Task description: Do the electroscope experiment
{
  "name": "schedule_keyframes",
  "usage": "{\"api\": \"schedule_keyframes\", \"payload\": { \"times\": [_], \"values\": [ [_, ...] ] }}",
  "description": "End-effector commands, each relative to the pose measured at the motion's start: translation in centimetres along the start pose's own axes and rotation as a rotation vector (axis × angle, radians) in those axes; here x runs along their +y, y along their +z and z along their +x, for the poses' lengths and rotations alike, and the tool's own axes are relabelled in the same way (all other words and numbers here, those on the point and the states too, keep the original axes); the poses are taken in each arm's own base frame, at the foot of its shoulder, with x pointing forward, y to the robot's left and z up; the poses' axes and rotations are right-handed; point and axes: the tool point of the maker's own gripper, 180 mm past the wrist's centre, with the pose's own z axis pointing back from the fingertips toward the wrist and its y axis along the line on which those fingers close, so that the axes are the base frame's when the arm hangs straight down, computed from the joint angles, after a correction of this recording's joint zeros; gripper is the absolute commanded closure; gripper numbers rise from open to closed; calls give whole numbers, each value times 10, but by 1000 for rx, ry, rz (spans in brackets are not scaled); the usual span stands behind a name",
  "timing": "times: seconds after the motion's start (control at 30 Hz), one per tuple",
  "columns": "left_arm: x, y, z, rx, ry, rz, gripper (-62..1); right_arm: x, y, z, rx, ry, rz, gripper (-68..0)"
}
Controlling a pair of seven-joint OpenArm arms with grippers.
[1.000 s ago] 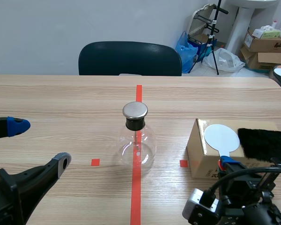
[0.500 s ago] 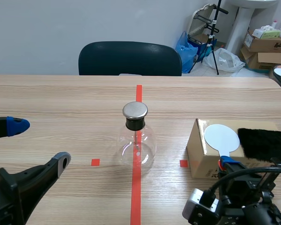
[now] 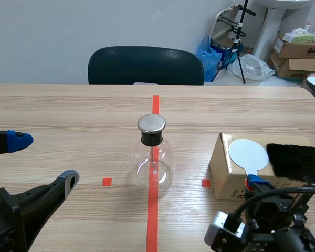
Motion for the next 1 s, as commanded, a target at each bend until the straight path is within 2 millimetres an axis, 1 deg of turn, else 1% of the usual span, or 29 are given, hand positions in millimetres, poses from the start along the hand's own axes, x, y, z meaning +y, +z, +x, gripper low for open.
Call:
{"api": "schedule_keyframes", "payload": {
  "times": [0.0,0.53,0.7,0.73,0.77,0.83,0.87,0.93,0.97],
  "values": [
    [-2,-1,12,-42,-1,-3,-623,-5,-3,0,0,-1,-15,-9],
    [-2,-1,12,-42,-1,-3,-623,-5,-3,0,0,0,-14,-9],
    [1,-4,17,-52,-26,-8,-623,-5,-3,2,-7,8,-15,-9],
    [4,-5,19,-57,-36,-4,-602,-5,-3,2,-6,8,-15,-9],
    [9,-6,21,-61,-48,6,-510,-6,-3,1,-5,8,-16,-9],
    [15,-9,24,-67,-74,6,-306,-7,-3,0,1,8,-24,-9],
    [14,-11,25,-65,-87,-18,-223,-9,-3,0,0,13,-32,-9],
    [14,-15,21,-48,-108,-57,-80,-14,-3,0,-8,33,-58,-9],
    [14,-16,18,-37,-115,-68,-23,-16,-3,1,-12,43,-71,-9]
  ]
}}
